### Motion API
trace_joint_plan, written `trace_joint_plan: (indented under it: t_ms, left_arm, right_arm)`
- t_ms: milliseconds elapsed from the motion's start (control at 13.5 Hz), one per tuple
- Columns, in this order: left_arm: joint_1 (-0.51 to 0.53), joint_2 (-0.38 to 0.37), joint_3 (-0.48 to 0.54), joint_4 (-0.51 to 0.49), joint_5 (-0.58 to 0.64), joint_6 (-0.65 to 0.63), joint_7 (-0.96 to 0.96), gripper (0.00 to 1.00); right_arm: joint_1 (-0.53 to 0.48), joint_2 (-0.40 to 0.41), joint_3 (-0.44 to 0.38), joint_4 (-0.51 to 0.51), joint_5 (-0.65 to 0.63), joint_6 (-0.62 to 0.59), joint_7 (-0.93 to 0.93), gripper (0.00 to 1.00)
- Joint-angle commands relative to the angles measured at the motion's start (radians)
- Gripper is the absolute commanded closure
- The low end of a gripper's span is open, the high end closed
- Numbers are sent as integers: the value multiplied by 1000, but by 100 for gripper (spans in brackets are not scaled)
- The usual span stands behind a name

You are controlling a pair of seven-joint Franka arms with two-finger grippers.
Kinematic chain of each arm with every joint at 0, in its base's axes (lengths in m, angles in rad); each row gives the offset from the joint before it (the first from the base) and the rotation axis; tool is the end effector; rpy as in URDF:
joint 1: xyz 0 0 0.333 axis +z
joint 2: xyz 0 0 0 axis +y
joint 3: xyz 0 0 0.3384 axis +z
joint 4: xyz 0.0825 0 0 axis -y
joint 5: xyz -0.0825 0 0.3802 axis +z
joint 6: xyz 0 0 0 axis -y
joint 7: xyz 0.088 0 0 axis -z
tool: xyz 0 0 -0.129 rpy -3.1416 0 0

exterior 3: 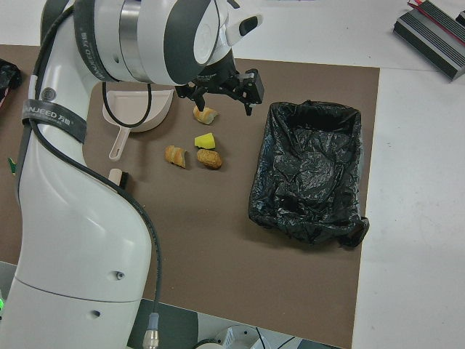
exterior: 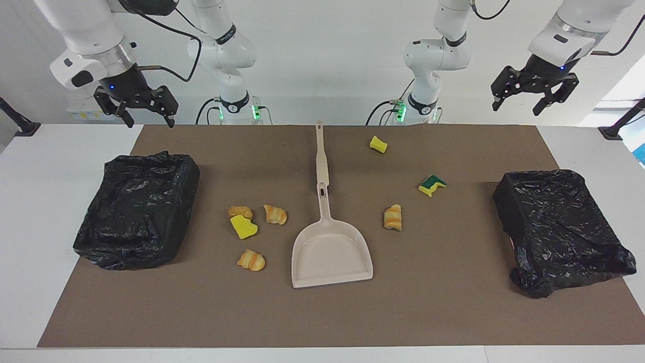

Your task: Sweep and dump trash in bin

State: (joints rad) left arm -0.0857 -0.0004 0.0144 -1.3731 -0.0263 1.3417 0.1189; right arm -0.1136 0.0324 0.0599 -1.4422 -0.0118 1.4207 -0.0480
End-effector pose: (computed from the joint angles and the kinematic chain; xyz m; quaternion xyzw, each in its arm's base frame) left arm 0.5212 -0.0411 0.6955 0.9950 -0.0977 -0.0152 0.0132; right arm 0.5439 -0.0315 0.6537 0.9996 -0.0036 -0.0271 0.0035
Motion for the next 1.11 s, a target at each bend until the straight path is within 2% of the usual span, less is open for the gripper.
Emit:
trace_joint_plan:
  t_ms: [0, 1036]
  left_arm:
    - [-9, -21, 4, -23, 11, 17, 5, 0]
    - [1, -20, 5, -21, 5, 20, -7, 0]
  right_arm:
    - [-14, -28, 6, -36, 18, 6, 19, 0]
    - [-9, -34, 17, -43, 16, -8, 14, 0]
